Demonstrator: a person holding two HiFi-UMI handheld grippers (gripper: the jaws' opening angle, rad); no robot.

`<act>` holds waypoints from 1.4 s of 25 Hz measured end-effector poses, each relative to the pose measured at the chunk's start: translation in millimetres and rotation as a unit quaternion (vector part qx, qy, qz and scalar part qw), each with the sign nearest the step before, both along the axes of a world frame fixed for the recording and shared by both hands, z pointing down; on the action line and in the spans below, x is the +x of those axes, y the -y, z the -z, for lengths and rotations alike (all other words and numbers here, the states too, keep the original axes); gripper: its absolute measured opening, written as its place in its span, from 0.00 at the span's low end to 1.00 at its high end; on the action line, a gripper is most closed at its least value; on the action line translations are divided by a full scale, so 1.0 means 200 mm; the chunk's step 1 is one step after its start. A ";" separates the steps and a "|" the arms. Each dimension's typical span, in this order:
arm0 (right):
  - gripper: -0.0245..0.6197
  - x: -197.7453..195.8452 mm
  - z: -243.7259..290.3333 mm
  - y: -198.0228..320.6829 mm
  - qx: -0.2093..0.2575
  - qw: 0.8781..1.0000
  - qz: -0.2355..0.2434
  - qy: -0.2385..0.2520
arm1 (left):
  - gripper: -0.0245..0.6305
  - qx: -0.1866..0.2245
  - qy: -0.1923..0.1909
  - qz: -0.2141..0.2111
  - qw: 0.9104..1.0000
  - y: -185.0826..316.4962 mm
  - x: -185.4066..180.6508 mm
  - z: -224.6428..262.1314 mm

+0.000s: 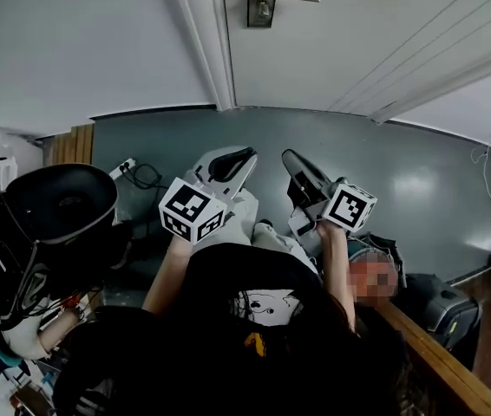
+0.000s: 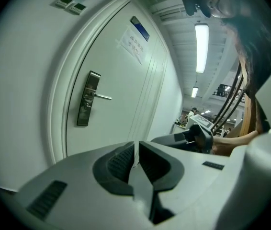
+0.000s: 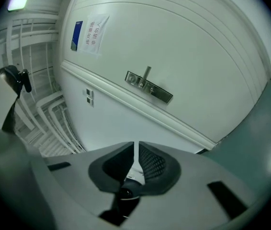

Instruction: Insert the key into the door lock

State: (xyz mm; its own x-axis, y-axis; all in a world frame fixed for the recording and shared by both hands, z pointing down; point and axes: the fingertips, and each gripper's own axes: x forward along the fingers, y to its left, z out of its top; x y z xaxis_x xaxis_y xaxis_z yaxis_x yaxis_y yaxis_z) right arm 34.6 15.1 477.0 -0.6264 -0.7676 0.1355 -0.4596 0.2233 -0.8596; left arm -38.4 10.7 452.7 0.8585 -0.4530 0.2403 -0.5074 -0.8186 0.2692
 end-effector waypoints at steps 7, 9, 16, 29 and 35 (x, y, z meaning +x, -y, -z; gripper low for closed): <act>0.06 0.02 0.07 -0.23 0.039 0.999 0.006 -0.030 | 0.09 0.009 0.009 0.000 1.000 -0.22 0.03 0.04; 0.06 0.03 0.08 -0.28 0.049 0.998 0.009 -0.044 | 0.09 0.012 0.010 -0.001 1.000 -0.26 0.05 0.05; 0.06 0.05 0.16 -0.42 0.080 0.995 0.009 -0.052 | 0.09 0.028 0.013 -0.009 0.999 -0.40 0.10 0.08; 0.06 0.02 0.18 -0.50 0.097 0.992 0.024 -0.075 | 0.09 0.047 0.013 -0.013 0.999 -0.49 0.09 0.14; 0.06 0.03 0.20 -0.54 0.102 0.991 0.025 -0.087 | 0.09 0.054 0.013 -0.016 0.998 -0.54 0.10 0.16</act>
